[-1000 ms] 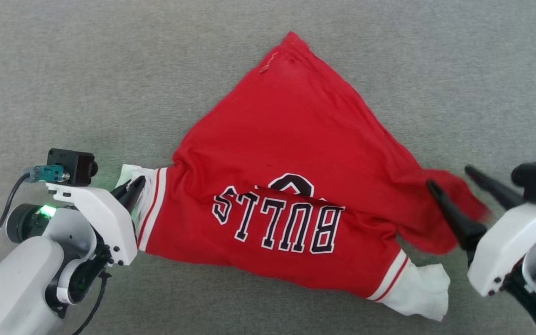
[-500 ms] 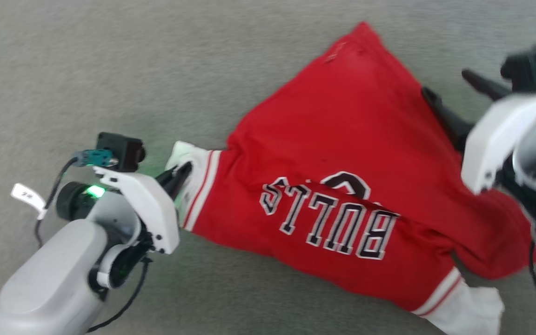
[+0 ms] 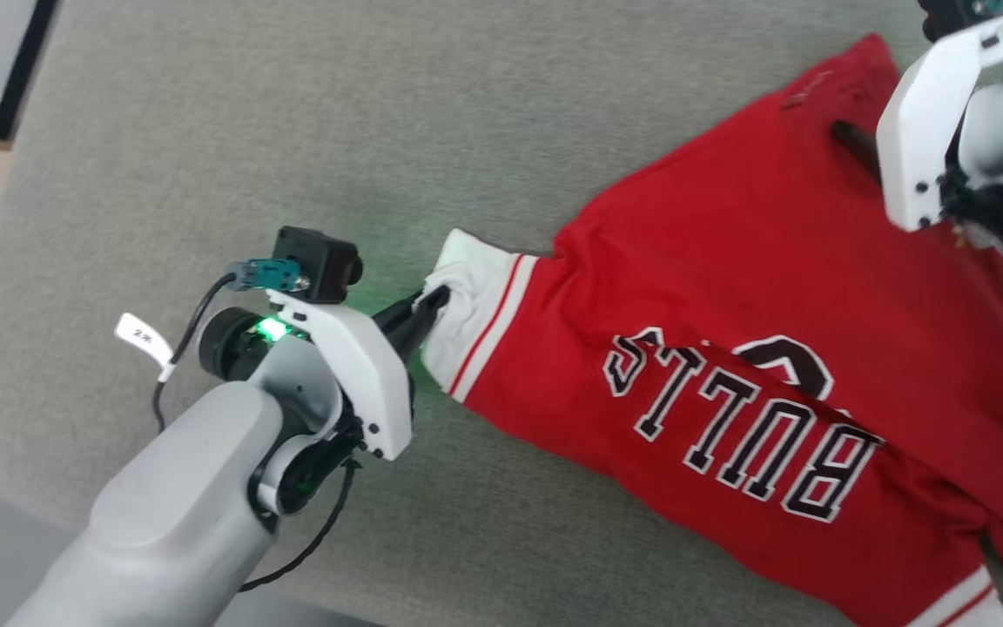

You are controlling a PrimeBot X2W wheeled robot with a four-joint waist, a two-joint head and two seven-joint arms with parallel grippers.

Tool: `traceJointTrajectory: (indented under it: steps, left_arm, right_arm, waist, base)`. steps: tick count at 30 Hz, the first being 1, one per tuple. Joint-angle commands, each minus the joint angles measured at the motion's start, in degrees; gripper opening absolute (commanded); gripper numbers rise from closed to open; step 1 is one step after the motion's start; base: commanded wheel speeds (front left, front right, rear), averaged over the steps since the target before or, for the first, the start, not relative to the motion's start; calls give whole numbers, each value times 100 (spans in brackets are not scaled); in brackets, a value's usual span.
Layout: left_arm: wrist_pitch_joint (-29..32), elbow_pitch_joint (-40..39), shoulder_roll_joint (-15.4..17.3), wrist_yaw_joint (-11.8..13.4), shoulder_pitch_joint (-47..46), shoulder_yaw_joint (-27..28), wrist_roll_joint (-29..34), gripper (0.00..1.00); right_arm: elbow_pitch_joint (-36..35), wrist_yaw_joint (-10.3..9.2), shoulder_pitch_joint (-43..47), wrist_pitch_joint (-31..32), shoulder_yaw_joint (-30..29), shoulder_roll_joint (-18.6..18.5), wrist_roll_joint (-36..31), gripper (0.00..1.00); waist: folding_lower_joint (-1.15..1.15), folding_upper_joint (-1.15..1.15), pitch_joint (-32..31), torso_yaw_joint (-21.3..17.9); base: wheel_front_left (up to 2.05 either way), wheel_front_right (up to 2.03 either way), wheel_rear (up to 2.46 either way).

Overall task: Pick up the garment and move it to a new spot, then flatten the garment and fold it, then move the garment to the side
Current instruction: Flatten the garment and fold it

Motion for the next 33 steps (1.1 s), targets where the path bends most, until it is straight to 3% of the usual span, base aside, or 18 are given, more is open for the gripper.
traceJointTrajectory:
  steps: [1,8,9,10,11,18,23,33]
  left_arm:
    - [-23,144,-68,-63,-63,-52,48,0]
    - [-99,429,-229,-184,-134,-116,18,0]
    - [-118,472,-245,-206,-125,-115,3,0]
    - [-124,513,-246,-215,-113,-114,-4,0]
    - [-139,547,-246,-226,-106,-111,-12,0]
    - [-103,685,-40,-198,-223,50,-99,0]
    - [85,607,339,-82,-531,238,-75,0]
    - [1014,561,1000,-79,-1658,372,124,0]
  right_arm:
    - [417,1,-203,229,217,-46,-9,100]
    - [1451,2,-233,1181,938,-38,321,100]
    - [1554,9,-176,1368,1064,-58,421,96]
    - [1625,16,-139,1506,1153,-64,531,26]
    - [1615,20,-142,1566,1230,-86,590,0]
    - [1394,0,-400,704,1153,-311,801,0]
    - [1011,-1,-458,144,1065,-426,978,0]
    - [404,0,-381,-325,715,-619,1179,0]
  waist:
    - [0,0,82,171]
    - [0,0,85,293]
    - [0,0,75,299]
    - [0,0,62,299]
    - [0,0,50,290]
    - [0,0,-186,62]
    - [0,0,-452,-275]
    - [0,0,-1013,-937]
  base:
    - [0,0,0]
    - [0,0,0]
    - [0,0,0]
    - [0,0,0]
    - [0,0,0]
    - [0,0,0]
    - [0,0,0]
    - [0,0,0]
